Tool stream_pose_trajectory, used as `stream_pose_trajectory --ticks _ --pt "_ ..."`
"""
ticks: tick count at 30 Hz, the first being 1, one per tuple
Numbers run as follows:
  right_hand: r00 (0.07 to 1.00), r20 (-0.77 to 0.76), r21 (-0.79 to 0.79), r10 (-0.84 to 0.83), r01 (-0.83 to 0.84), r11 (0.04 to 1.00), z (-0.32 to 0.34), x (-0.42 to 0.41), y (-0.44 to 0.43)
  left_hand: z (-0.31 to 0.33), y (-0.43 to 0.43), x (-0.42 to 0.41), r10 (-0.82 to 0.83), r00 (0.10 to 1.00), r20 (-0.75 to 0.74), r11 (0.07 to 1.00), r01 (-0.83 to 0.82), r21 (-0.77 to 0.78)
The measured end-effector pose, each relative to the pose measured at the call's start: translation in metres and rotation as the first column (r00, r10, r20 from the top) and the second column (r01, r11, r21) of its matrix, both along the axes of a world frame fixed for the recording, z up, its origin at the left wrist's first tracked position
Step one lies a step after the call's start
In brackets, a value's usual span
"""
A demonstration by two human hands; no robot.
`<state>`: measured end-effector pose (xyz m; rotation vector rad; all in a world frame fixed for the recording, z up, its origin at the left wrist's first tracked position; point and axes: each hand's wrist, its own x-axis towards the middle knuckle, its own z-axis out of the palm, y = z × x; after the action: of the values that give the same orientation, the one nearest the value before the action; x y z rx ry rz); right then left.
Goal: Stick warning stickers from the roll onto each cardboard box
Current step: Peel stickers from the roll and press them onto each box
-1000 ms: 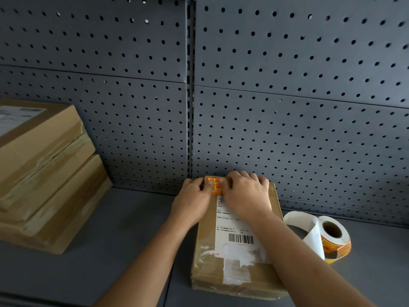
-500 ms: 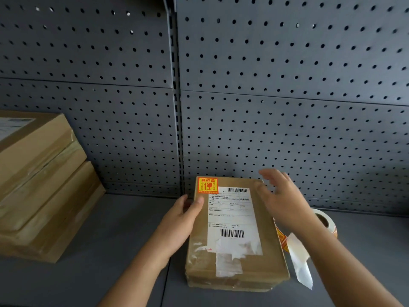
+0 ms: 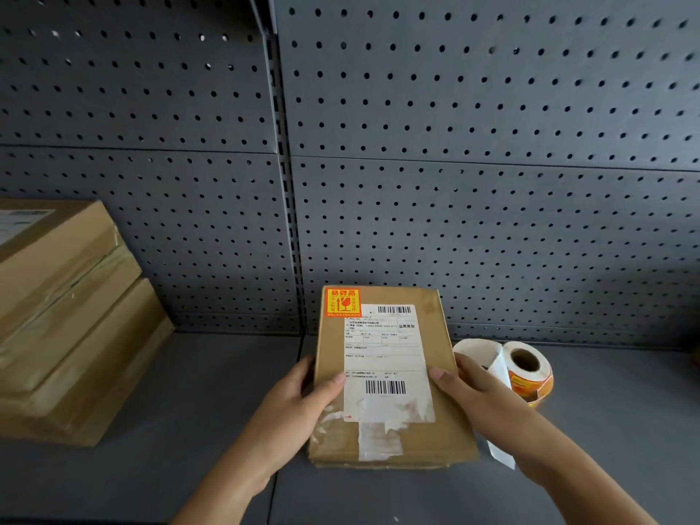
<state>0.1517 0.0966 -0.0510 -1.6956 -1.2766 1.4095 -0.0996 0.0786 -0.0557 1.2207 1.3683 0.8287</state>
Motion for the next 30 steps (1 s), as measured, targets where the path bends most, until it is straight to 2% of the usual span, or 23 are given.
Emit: stream_pose_trajectory --ticks 5,14,21,30 --pt "0.995 -0.097 0.156 0.018 -0.003 0.988 0.019 0.009 -0.013 0.013 -0.010 0.005 -0.005 0.999 0.044 0.985 -0.002 0.173" --pt "0.996 -0.075 0.406 0.042 -0.008 0.914 0.049 0.038 -0.037 0.025 -0.014 0.030 -0.068 0.995 0.067 0.903 0.033 0.428" --pt "0.998 -0.067 0.479 0.010 0.023 0.878 0.061 0.071 -0.064 0.026 -0.010 0.062 -0.147 0.989 0.032 0.833 0.106 0.543" --pt "0.982 -0.020 0.487 -0.189 0.174 0.856 0.061 0.126 -0.110 0.015 -0.013 0.134 -0.272 0.962 -0.006 0.745 0.214 0.632"
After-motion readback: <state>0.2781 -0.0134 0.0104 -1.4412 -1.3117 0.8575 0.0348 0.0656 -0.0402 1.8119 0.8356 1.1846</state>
